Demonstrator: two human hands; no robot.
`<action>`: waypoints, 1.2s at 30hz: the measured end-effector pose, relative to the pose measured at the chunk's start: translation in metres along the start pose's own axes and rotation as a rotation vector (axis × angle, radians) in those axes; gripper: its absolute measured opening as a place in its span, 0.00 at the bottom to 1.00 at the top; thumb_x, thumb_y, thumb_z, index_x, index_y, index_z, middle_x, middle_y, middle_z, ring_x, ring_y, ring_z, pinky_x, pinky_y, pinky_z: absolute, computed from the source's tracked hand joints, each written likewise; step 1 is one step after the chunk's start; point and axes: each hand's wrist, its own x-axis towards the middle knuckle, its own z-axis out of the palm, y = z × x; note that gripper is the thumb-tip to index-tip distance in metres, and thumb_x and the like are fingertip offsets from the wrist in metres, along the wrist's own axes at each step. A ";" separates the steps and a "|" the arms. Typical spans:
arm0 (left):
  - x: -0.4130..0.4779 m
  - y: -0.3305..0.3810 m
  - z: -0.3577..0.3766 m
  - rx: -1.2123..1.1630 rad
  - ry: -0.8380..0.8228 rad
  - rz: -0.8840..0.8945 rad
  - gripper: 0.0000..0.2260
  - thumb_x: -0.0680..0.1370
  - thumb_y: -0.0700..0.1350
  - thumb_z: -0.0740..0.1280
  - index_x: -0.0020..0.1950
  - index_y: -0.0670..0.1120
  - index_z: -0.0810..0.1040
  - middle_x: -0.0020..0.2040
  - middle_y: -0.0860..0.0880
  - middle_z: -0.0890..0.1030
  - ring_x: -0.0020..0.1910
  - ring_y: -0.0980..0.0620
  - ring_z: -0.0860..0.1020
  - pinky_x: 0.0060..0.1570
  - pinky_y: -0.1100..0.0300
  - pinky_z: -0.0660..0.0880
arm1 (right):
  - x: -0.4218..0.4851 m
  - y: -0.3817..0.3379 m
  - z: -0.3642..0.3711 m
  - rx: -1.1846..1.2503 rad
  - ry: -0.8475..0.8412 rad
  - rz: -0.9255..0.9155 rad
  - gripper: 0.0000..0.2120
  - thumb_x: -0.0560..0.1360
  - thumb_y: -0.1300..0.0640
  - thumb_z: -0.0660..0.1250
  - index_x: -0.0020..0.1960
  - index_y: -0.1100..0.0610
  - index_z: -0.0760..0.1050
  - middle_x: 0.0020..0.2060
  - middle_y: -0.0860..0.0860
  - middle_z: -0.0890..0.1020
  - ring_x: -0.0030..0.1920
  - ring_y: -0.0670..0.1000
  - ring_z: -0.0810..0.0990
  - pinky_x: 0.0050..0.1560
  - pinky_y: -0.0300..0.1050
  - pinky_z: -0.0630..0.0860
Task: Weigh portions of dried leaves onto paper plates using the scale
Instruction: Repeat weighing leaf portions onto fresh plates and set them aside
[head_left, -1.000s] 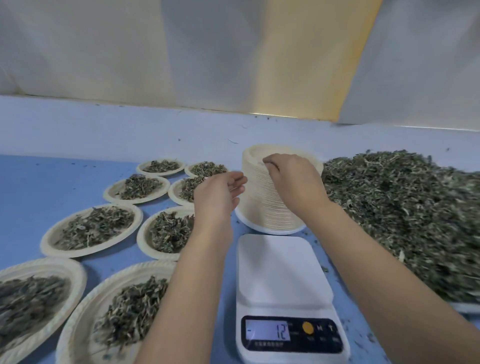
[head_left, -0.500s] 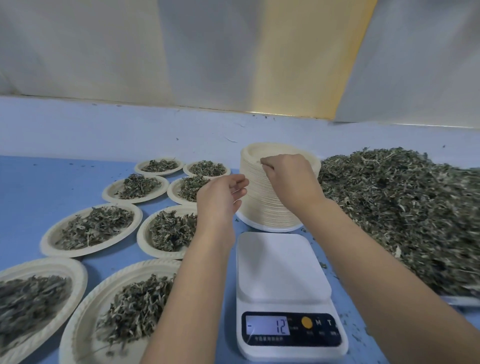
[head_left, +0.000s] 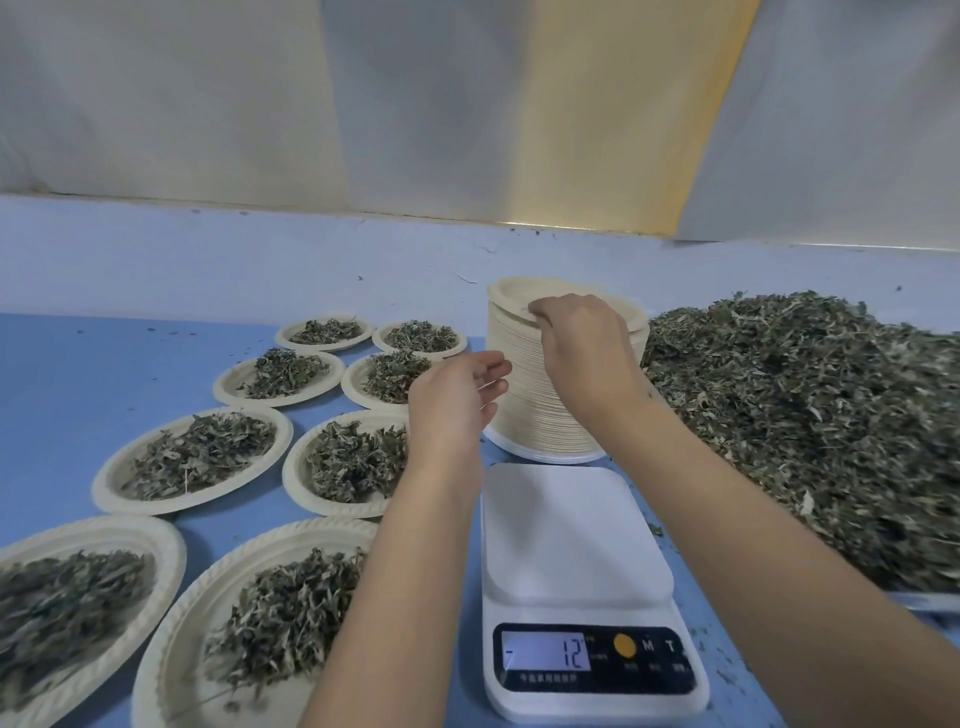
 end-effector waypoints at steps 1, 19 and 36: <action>0.000 0.000 0.001 0.006 -0.003 0.006 0.10 0.78 0.38 0.59 0.45 0.45 0.80 0.40 0.51 0.83 0.37 0.57 0.79 0.41 0.66 0.74 | -0.002 -0.002 0.000 0.024 0.032 -0.026 0.15 0.77 0.69 0.57 0.59 0.63 0.77 0.52 0.59 0.81 0.55 0.60 0.75 0.53 0.52 0.70; -0.005 0.018 -0.017 0.327 0.106 0.274 0.08 0.75 0.39 0.65 0.36 0.44 0.76 0.27 0.50 0.76 0.24 0.57 0.73 0.22 0.72 0.67 | -0.063 -0.013 -0.030 0.406 0.371 0.037 0.16 0.76 0.60 0.65 0.63 0.61 0.76 0.65 0.54 0.76 0.68 0.55 0.70 0.71 0.45 0.59; -0.023 0.037 -0.024 0.838 -0.134 -0.009 0.19 0.79 0.59 0.60 0.47 0.45 0.79 0.33 0.41 0.83 0.26 0.46 0.82 0.24 0.62 0.77 | -0.083 0.061 -0.054 1.030 0.307 0.868 0.23 0.76 0.51 0.59 0.27 0.57 0.81 0.24 0.55 0.81 0.23 0.50 0.78 0.24 0.38 0.74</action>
